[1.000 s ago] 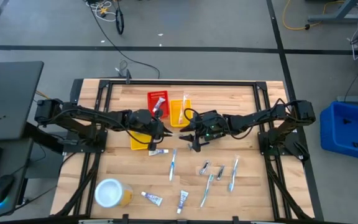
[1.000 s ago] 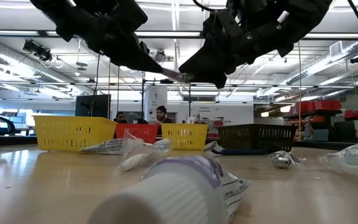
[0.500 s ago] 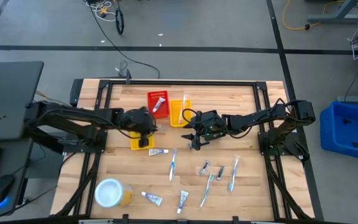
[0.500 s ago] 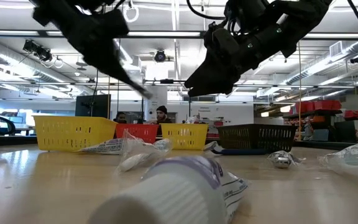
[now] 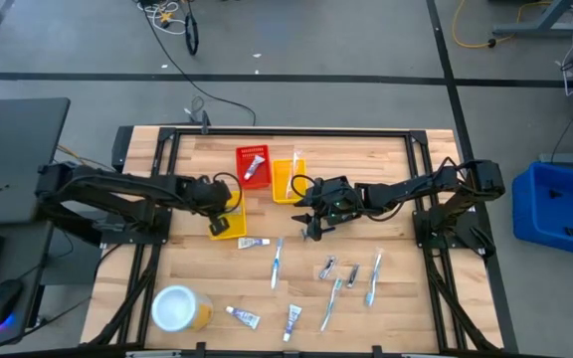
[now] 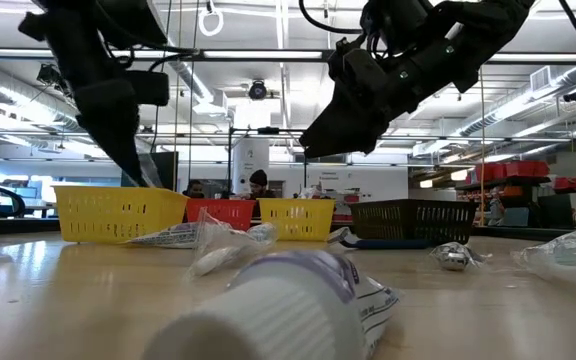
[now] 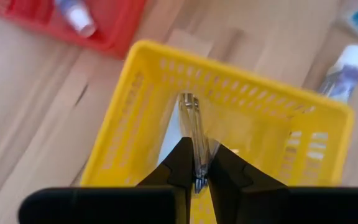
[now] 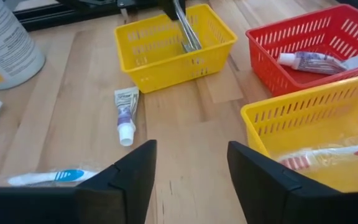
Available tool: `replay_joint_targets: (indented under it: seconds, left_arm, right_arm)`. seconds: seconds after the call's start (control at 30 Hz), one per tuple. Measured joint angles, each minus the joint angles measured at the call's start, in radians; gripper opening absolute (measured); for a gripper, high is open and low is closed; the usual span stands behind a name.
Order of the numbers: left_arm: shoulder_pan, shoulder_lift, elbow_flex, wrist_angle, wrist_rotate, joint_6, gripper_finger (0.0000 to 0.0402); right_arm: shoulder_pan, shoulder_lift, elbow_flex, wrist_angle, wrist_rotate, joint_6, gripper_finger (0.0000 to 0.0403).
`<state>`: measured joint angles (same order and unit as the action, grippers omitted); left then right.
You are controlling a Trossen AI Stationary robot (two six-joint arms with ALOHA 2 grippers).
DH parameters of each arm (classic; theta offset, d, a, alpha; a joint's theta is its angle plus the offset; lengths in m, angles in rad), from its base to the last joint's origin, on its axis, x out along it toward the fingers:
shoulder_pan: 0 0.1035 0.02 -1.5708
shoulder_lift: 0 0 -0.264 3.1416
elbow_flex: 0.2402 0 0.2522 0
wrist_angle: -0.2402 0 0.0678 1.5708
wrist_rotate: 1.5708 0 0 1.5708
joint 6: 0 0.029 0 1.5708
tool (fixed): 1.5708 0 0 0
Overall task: Pick & Place Travel size toiletries
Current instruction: Put the nail cutter into the left yellow bin, then put the toothpaste into the red bin
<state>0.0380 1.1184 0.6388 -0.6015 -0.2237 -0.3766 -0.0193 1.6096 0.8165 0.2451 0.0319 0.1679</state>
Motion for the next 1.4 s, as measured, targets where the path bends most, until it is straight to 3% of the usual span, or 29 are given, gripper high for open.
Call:
replay_joint_targets:
  seconds: [0.17, 0.5, 0.8, 1.13, 1.4]
  left_arm:
    - [0.0, 0.065, -0.036, 0.084, 0.062, 0.022, 0.0053]
    - [0.001, 0.138, -0.04, 0.107, 0.06, 0.073, 0.0051]
    - [0.001, 0.138, -0.038, 0.092, 0.06, 0.099, 0.0113]
    - [0.001, 0.138, 0.115, 0.047, 0.072, 0.157, 0.0152]
    - [-0.038, 0.167, 0.145, 0.214, 0.157, 0.198, 0.0153]
  right_arm:
    - [0.0, 0.0, 0.0, -0.001, -0.012, 0.0, 0.0194]
    - [0.0, 0.0, 0.0, -0.001, -0.015, 0.0, 0.0186]
    - [0.0, 0.0, 0.0, -0.001, -0.016, 0.0, 0.0206]
    - [0.0, 0.0, 0.0, -0.001, -0.016, 0.0, 0.0218]
    - [0.0, 0.0, 0.0, -0.002, -0.016, 0.0, 0.0208]
